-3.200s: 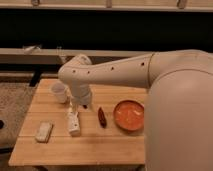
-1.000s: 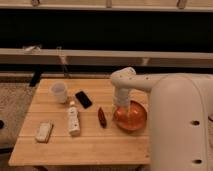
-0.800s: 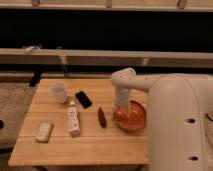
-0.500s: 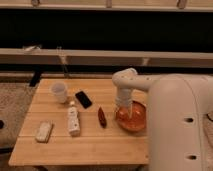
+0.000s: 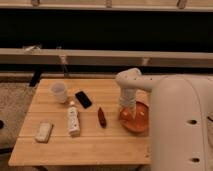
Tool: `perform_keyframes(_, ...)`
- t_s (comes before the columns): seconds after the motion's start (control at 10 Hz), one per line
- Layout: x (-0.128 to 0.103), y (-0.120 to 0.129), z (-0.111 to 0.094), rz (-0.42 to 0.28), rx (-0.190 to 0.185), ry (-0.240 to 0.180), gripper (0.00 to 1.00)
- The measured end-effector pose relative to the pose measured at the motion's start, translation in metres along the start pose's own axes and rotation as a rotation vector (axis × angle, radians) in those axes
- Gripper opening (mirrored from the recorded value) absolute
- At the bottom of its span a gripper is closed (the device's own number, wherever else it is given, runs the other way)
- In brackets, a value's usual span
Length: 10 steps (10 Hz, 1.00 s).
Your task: Push the ceramic bowl across the table
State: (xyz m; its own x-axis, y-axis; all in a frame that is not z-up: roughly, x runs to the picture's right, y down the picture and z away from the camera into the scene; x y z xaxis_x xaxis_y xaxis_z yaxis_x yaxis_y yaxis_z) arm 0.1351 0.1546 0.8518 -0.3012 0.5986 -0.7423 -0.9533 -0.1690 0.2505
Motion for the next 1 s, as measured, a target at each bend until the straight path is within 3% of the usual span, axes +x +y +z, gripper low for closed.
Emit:
perform_keyframes(0.6,-0.004,-0.04,-0.002,0.088,0.008,-0.004,0.65)
perform_keyframes(1.0,-0.006,-0.055,-0.006,0.127,0.003,-0.014,0.65)
